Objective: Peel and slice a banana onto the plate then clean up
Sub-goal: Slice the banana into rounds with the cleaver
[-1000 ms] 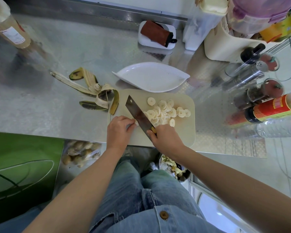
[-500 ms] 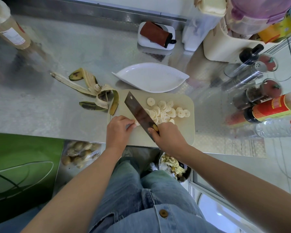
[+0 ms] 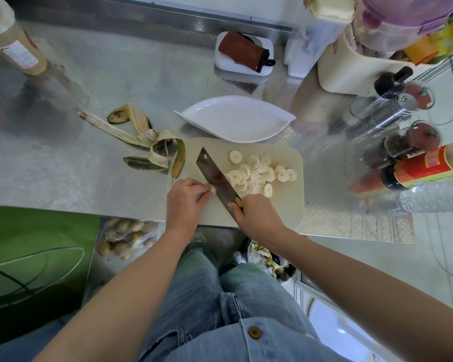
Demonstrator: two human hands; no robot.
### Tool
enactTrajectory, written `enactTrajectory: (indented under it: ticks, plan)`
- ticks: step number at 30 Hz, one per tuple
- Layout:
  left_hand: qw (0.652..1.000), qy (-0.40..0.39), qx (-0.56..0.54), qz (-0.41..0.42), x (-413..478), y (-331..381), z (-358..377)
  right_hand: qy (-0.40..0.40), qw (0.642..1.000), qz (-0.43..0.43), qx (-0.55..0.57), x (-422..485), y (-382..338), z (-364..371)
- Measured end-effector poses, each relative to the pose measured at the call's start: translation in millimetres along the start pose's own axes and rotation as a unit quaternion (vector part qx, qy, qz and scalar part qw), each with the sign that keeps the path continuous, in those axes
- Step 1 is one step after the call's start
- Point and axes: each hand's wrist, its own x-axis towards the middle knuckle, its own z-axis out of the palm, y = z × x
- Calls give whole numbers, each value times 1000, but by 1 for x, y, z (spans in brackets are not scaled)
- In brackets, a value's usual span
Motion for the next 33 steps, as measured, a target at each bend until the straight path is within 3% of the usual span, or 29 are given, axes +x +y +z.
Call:
enactTrajectory:
  ticks: [11, 33]
  plan:
    - [1000, 2, -14, -16, -2, -2, 0, 42, 998, -10, 42, 2, 9, -6]
    - [999, 10, -30, -29, 3, -3, 3, -11, 999, 11, 28, 6, 1, 6]
